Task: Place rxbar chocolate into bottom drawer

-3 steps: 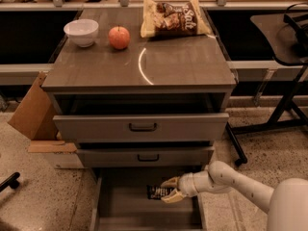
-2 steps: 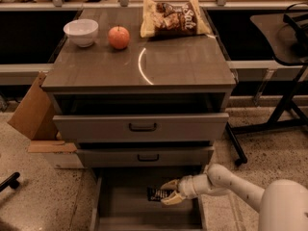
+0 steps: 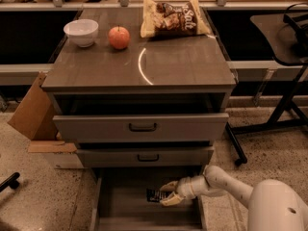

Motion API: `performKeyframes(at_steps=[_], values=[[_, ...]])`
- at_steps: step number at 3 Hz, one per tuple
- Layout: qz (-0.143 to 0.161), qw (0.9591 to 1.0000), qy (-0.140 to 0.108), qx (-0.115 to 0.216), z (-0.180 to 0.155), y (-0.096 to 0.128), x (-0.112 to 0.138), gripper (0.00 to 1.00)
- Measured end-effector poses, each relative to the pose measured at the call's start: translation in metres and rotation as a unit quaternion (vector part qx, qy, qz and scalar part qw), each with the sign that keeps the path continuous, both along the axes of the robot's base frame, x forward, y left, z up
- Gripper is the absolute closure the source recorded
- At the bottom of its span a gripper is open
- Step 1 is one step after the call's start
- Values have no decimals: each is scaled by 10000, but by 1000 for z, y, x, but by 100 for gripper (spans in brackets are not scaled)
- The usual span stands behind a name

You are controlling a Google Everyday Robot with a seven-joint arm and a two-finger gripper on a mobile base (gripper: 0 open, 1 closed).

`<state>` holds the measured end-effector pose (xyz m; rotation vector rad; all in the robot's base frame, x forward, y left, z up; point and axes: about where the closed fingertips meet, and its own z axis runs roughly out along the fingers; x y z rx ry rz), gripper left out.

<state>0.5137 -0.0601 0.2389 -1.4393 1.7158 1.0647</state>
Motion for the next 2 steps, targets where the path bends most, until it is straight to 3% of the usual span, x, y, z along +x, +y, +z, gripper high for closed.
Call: performKeyframes(at_steps=[2], values=[[37, 10000, 36, 14, -6, 5, 1, 15]])
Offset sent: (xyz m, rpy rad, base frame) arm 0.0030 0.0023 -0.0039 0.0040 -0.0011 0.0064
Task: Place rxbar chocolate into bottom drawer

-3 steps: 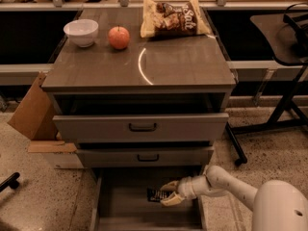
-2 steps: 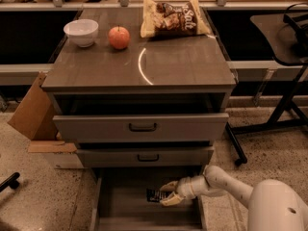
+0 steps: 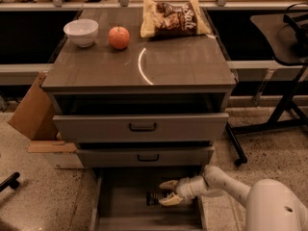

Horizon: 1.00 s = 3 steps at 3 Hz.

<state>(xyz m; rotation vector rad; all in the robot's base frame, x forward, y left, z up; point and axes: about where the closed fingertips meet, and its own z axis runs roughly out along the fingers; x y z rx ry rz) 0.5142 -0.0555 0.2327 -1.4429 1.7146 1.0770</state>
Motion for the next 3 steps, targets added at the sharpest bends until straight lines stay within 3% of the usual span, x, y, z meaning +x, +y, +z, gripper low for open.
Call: performKeyframes(at_steps=[1, 2, 3], values=[[-2, 9999, -51, 100, 6, -1, -5, 0], [-98, 9994, -138, 292, 23, -16, -19, 0], [-217, 9989, -175, 368, 51, -47, -42, 0]])
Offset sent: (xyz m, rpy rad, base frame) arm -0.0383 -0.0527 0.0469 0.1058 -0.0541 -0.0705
